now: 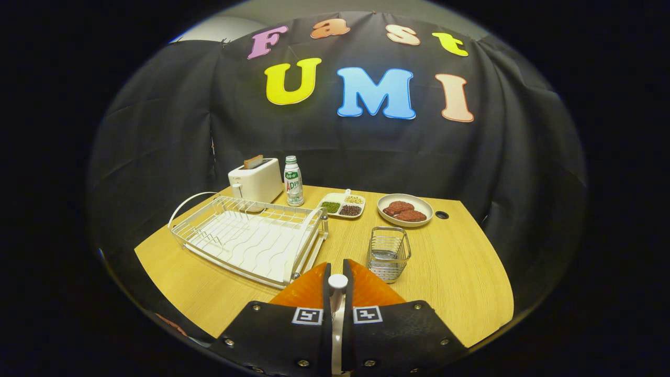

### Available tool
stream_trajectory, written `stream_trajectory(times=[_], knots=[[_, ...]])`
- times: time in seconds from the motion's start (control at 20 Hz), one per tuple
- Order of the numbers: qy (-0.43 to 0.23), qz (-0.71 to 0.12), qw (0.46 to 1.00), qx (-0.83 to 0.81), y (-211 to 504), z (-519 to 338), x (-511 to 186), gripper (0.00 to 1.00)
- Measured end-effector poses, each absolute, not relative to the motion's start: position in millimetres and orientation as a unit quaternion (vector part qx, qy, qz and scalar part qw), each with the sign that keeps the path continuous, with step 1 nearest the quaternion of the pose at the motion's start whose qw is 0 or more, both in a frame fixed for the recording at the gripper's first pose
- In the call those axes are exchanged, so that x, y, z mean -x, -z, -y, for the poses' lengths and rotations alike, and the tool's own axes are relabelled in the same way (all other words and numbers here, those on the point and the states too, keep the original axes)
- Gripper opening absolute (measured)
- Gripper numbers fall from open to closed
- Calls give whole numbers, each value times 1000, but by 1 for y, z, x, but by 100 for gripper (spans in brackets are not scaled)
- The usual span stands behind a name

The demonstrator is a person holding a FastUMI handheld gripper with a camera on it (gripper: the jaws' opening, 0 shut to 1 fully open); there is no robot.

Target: Take the plate from the dish rack, then take the spoon from the basket and place it into the plate.

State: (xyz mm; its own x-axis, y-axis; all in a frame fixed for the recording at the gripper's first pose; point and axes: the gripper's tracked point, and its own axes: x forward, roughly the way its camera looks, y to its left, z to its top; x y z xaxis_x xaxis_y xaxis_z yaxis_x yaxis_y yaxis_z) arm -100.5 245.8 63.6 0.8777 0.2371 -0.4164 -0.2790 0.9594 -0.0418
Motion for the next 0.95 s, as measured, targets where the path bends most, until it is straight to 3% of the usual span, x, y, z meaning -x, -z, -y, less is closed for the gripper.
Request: stream_trajectory(times=[0.5, 0.95], knots=[[-164, -224, 960, 43, -57, -259, 104, 14], [-112, -136, 983, 49, -134, -208, 91, 18]])
